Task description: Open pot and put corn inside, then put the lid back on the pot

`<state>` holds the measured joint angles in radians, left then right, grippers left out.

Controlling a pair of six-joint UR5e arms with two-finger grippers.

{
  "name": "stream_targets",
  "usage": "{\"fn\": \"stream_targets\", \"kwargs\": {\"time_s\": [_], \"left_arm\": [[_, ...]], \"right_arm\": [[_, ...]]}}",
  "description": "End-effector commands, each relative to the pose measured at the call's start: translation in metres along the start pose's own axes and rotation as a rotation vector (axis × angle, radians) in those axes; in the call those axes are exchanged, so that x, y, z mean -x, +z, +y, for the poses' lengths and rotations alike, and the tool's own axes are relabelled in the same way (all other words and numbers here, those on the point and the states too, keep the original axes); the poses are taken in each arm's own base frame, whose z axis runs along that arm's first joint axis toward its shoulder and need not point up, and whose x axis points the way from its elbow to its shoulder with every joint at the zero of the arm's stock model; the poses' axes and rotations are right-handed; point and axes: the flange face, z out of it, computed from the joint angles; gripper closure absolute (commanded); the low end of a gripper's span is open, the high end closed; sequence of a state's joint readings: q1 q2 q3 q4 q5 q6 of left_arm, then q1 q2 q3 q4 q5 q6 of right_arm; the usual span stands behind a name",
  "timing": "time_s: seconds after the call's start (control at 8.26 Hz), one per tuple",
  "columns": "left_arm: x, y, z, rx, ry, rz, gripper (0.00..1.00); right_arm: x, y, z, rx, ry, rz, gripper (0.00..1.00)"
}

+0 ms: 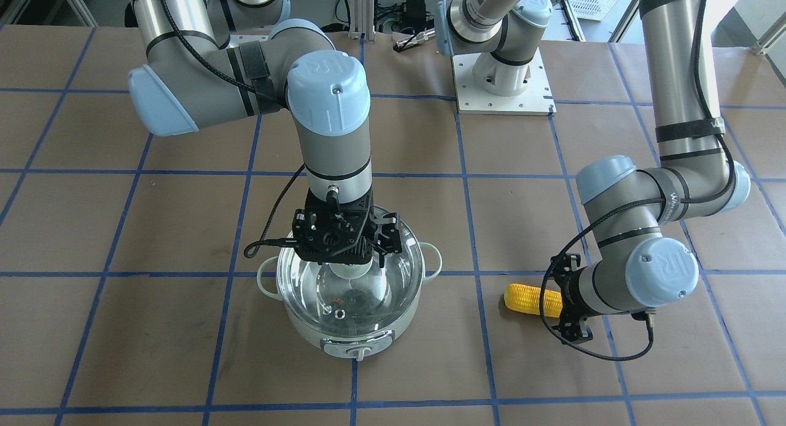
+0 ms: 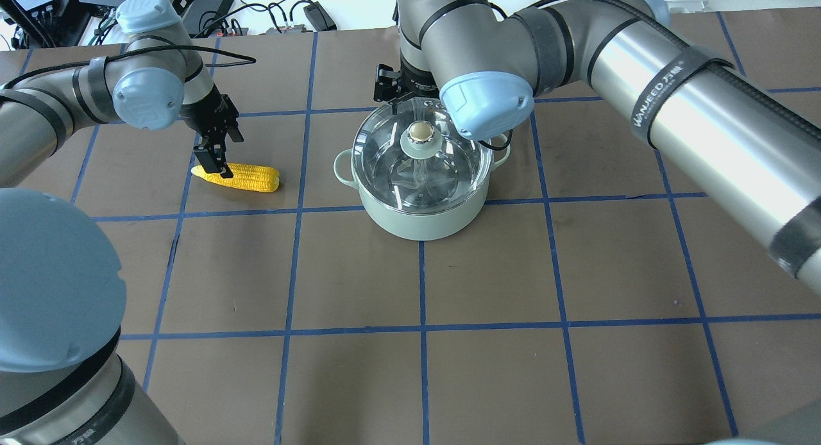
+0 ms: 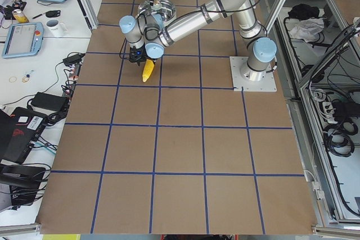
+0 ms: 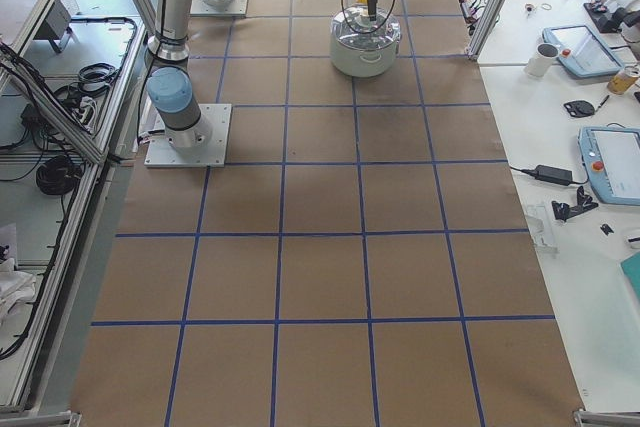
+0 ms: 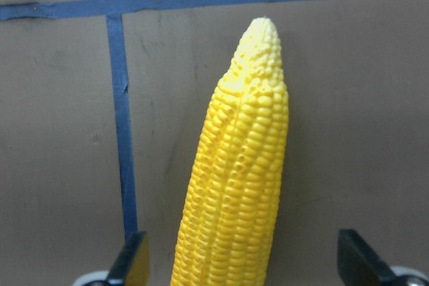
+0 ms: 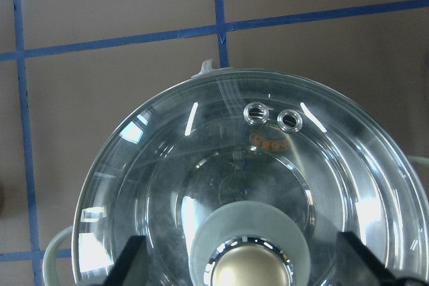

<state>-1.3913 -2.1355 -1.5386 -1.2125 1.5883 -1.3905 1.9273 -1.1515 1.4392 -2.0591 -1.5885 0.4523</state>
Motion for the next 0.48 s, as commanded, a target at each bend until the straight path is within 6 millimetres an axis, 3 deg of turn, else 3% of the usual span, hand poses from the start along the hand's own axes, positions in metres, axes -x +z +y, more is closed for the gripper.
{"fn": "stream_targets", "kwargs": {"time_s": [0.0, 0.36], "left_arm": [[0.001, 0.016, 0.001, 0.011, -0.008, -0.017, 0.00], [0.001, 0.029, 0.002, 0.017, -0.003, -0.038, 0.00]], "right_arm": [[-0.002, 0.017, 0.004, 0.029, -0.014, 0.024, 0.00], [-0.003, 0.020, 0.006, 0.036, -0.022, 0.028, 0.08]]}}
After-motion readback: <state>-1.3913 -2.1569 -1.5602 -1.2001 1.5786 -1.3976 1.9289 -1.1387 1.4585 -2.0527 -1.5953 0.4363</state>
